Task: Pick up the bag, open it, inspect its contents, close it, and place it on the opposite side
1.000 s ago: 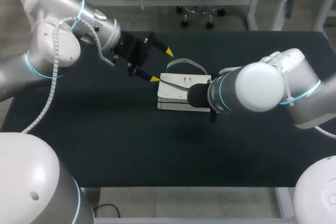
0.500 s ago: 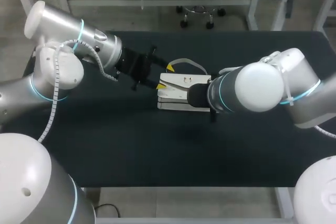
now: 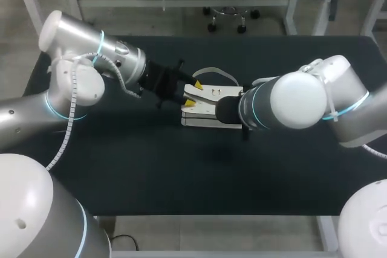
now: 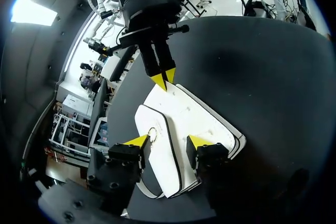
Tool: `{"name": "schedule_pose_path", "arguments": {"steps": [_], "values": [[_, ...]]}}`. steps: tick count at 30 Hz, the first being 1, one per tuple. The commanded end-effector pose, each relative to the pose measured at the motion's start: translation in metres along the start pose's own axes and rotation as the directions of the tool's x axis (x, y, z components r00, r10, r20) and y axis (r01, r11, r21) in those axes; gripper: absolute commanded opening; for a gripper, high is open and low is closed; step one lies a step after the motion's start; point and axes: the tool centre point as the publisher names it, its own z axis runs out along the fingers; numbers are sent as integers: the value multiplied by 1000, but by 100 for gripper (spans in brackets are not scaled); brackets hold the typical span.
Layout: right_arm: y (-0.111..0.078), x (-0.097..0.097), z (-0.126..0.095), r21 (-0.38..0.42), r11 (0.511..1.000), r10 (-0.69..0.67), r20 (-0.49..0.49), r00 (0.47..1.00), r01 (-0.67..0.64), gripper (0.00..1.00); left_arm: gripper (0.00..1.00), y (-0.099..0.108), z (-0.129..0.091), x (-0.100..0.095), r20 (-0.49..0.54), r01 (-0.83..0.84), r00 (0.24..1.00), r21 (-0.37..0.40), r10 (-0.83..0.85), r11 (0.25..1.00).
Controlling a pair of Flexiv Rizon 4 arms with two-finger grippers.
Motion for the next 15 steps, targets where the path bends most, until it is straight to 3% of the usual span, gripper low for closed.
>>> {"name": "schedule_pose_path", "arguments": {"steps": [1,15], "values": [[-2,5,4,-12,1000,3,380,925,2,0,47,4,5,1,0,-4,1000,3,4,1000],[-2,5,4,-12,1000,3,380,925,2,0,41,5,16,3,-33,-23,999,8,23,1000]]}}
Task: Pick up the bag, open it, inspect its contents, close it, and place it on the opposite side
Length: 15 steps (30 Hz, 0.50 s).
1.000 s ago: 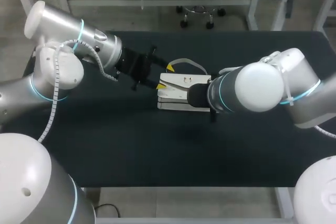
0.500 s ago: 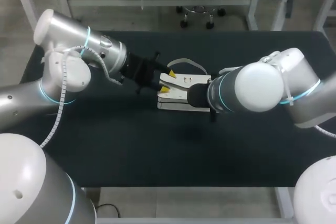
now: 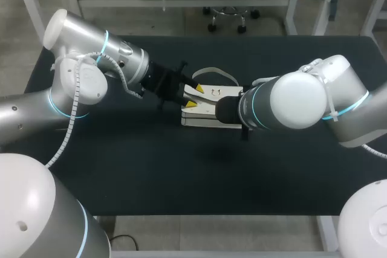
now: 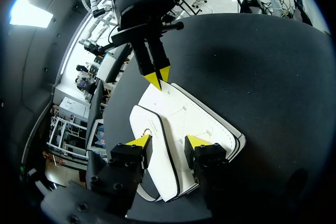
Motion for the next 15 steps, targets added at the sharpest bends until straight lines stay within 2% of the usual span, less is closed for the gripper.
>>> {"name": "schedule_pose_path", "arguments": {"steps": [1,7,15], "values": [[-2,5,4,-13,1000,3,380,925,2,0,41,5,9,-2,-1,0,1000,5,0,1000],[-2,5,4,-13,1000,3,380,925,2,0,41,8,14,-2,-1,-7,1000,-7,7,1000],[-2,5,4,-13,1000,3,380,925,2,0,32,9,20,-3,24,-34,999,-35,35,999]]}}
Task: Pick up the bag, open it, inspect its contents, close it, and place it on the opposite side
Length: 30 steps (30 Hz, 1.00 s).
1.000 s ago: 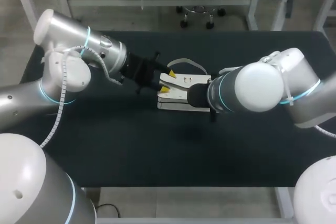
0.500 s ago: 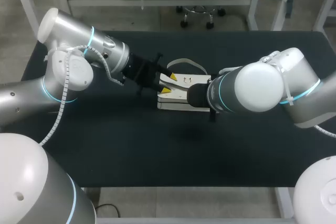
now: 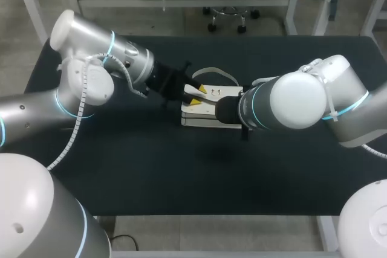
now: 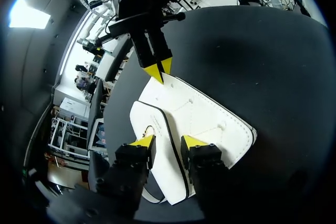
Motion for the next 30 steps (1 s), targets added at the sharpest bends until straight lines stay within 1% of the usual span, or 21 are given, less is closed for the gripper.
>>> {"name": "schedule_pose_path", "arguments": {"steps": [1,4,7,9,19,23,30], "values": [[-2,5,3,-13,1000,3,380,925,2,0,31,0,8,3,20,-8,1000,-11,8,1000],[-2,5,3,-13,1000,3,380,925,2,0,30,1,11,3,24,-10,1000,-20,11,1000],[-2,5,3,-13,1000,3,380,925,2,0,19,2,13,2,25,-8,1000,-25,9,1000],[-2,5,3,-13,1000,3,380,925,2,0,0,2,13,0,26,-3,1000,-30,3,1000],[-2,5,3,-13,1000,3,380,925,2,0,0,2,10,-5,39,21,999,-37,-19,999],[-2,5,3,-13,1000,3,380,925,2,0,0,2,6,-9,30,82,996,-7,-81,997],[-2,5,3,-13,1000,3,380,925,2,0,0,0,-8,-28,4,196,980,57,-197,979]]}}
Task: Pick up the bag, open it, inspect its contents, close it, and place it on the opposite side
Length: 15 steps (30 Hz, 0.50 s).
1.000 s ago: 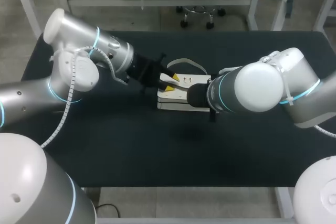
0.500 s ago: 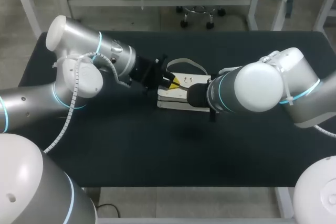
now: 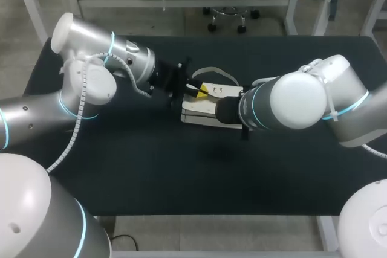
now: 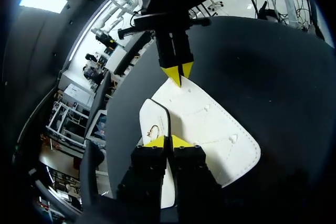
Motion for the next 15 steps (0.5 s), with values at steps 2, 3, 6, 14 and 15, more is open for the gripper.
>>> {"name": "schedule_pose_path", "arguments": {"steps": [2,3,6,14,15], "values": [[-2,4,3,-14,1000,3,382,924,3,0,0,0,-10,-18,-40,41,998,26,-40,999],[-2,4,3,-14,1000,3,382,924,3,0,0,0,-11,-21,-45,55,998,31,-54,998],[-2,4,3,-14,1000,3,382,924,3,0,0,0,-13,-25,-59,96,994,43,-94,994],[-2,4,3,-14,1000,3,382,924,3,0,0,5,-10,-29,-99,199,976,53,-193,978],[-2,4,3,-14,1000,3,382,924,3,0,0,6,-9,-29,-104,220,971,56,-213,974]]}}
